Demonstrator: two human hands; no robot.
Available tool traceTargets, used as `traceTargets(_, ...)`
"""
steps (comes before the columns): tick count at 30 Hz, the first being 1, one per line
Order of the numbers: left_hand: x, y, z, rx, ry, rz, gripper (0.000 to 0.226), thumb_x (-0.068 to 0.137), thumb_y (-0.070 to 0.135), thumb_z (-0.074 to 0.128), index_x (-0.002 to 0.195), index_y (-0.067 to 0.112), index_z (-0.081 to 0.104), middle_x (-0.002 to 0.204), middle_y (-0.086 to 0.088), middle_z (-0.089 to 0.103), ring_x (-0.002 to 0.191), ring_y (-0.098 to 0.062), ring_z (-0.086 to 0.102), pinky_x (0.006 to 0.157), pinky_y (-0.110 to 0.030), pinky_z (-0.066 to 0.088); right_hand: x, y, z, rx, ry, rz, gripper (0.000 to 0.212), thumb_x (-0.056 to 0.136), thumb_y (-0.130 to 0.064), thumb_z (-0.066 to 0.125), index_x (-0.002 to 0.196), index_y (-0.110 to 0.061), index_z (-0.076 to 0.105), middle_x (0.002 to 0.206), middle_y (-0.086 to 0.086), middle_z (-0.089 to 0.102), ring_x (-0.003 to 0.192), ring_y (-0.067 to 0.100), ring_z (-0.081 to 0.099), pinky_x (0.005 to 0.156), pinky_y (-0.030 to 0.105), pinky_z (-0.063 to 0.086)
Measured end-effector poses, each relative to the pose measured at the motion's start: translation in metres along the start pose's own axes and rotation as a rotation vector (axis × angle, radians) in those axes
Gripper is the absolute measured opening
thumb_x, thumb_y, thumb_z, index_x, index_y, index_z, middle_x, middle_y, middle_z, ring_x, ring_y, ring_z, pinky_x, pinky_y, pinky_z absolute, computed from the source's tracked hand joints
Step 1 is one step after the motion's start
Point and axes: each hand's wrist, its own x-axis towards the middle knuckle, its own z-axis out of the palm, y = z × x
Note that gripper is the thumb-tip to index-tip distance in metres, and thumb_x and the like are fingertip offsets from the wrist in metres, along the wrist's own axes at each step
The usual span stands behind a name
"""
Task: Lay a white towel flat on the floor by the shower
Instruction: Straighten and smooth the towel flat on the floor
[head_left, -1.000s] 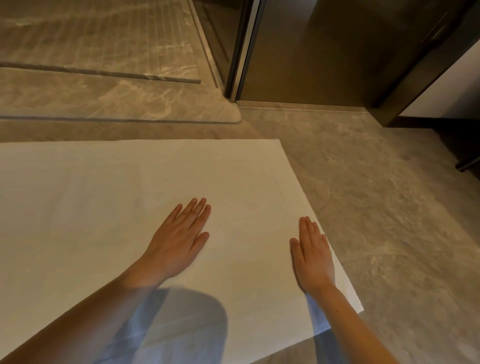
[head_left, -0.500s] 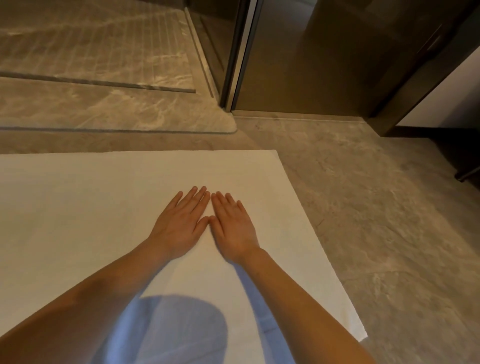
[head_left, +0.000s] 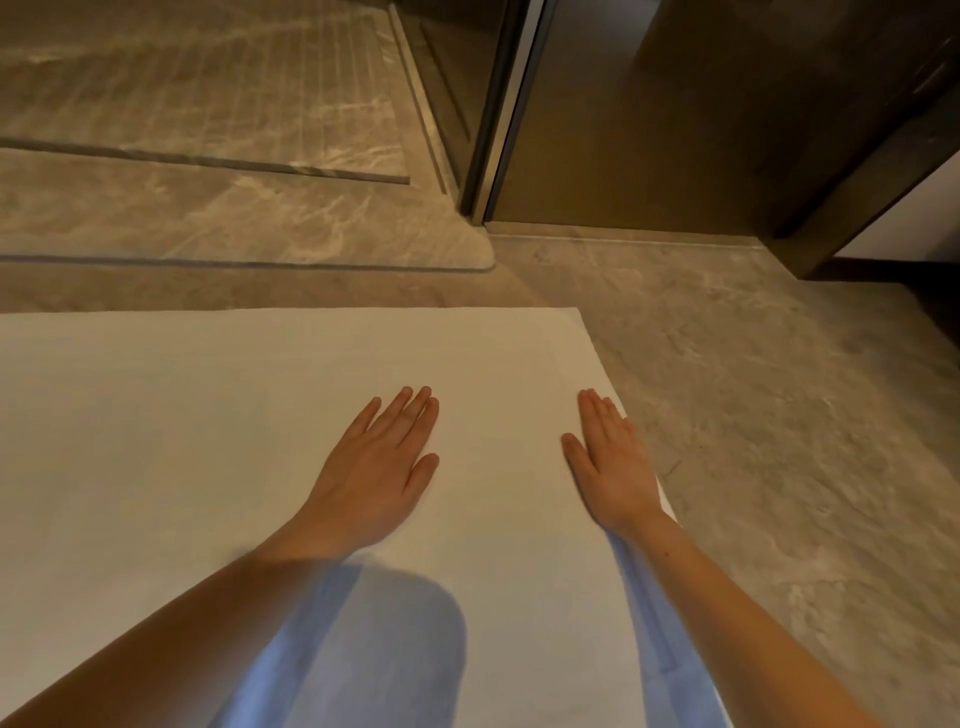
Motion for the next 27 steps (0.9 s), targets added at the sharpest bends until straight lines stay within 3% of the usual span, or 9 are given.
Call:
traceTargets(4,-0.002,-0.001,0.002,0.013,0.000,0.004,0.065,0.097,0.045,0.005,0.155,0.015,0.009,0.162,0.000,0.004,0.149,-0.015,0.000,0.120,-0.036,-0.003,0.008,-0.022,-0.004,-0.040,0.032,0.016,0.062,0.102,-0.043,0.025,0.155,-0.011,0.014,0.162,0.003,0.013,0.150,0.019,0.005,0.121,0.034,0.001)
traceTargets(11,0.001,0.000,0.003,0.008,0.005,-0.020,0.068,0.093,0.048,-0.005,0.154,0.018,0.001,0.160,0.004,-0.005,0.147,-0.010,-0.009,0.119,-0.033,-0.011,0.041,-0.124,0.020,0.089,-0.057,-0.358,0.053,0.104,-0.035,0.024,0.154,-0.017,0.019,0.161,-0.002,0.017,0.149,0.015,0.006,0.120,0.029,-0.001)
traceTargets(21,0.000,-0.002,0.003,0.002,0.007,-0.001,0.066,0.096,0.048,0.000,0.155,0.017,0.002,0.161,0.003,-0.004,0.148,-0.012,-0.008,0.119,-0.034,-0.007,0.069,-0.025,0.002,0.014,-0.044,-0.103,0.057,0.104,-0.039,0.025,0.155,-0.020,0.012,0.163,-0.003,0.010,0.149,0.012,0.004,0.121,0.030,0.002)
traceTargets(27,0.000,0.000,0.002,-0.005,0.011,-0.003,0.065,0.097,0.047,0.001,0.154,0.018,-0.001,0.160,0.004,-0.008,0.148,-0.011,-0.010,0.118,-0.033,-0.010,0.069,-0.011,-0.004,0.006,-0.035,-0.045,0.056,0.104,-0.038,0.024,0.156,-0.018,0.012,0.163,-0.002,0.010,0.149,0.014,0.004,0.122,0.034,0.004)
